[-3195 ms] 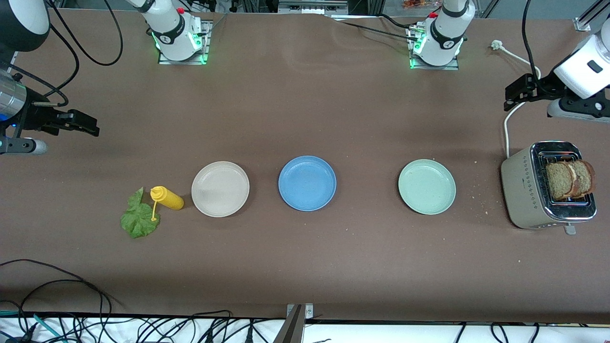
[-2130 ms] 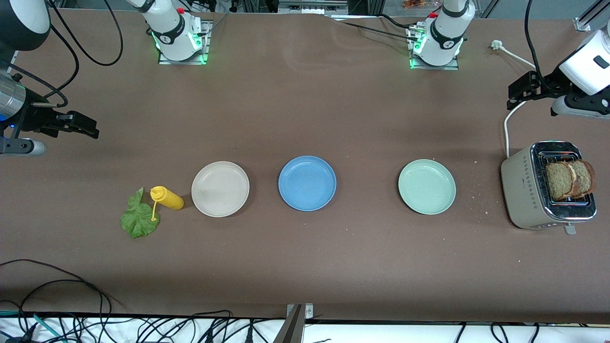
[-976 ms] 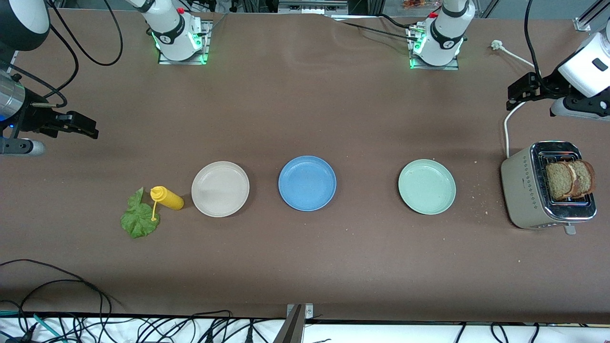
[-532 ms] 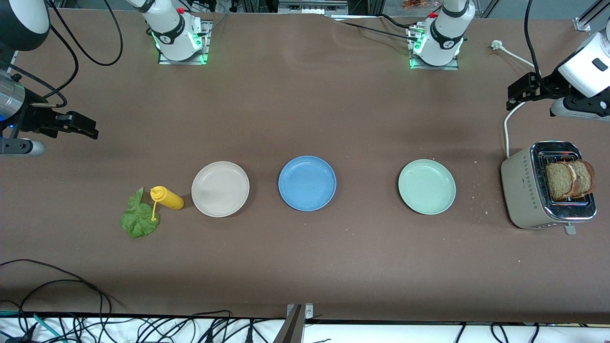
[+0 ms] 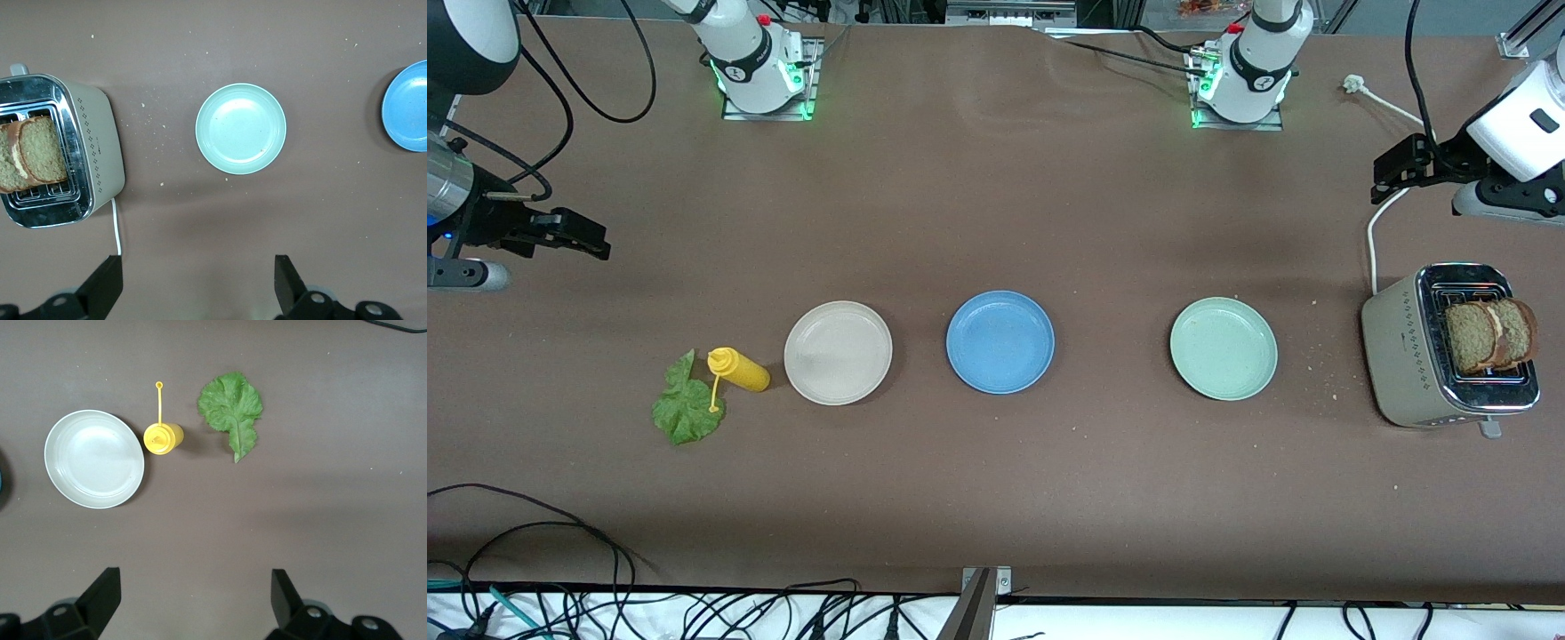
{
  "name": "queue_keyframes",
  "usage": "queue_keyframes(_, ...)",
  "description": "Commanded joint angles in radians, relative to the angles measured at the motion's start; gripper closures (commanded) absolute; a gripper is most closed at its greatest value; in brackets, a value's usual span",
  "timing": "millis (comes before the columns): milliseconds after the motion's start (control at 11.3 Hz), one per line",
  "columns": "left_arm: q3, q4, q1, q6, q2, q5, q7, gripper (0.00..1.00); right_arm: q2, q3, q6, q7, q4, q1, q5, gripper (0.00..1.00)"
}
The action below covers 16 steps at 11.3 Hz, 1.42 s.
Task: Make sandwich in blue plate with both arms
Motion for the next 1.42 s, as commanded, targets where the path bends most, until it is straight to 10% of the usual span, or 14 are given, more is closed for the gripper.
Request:
queue_keyframes(0, -0.003, 0.026, 0.005, -0.025, 0.008, -0.007, -0.003, 0.00, -0.005, 0.002, -0.003, -0.004, 0.010, -0.007, 0.003, 0.00)
queue_keyframes(1331, -0.003, 0.026, -0.002, -0.081, 0.015, -0.005, -0.003, 0.00, -0.001, 0.002, -0.003, -0.005, 0.010, -0.006, 0.003, 0.00)
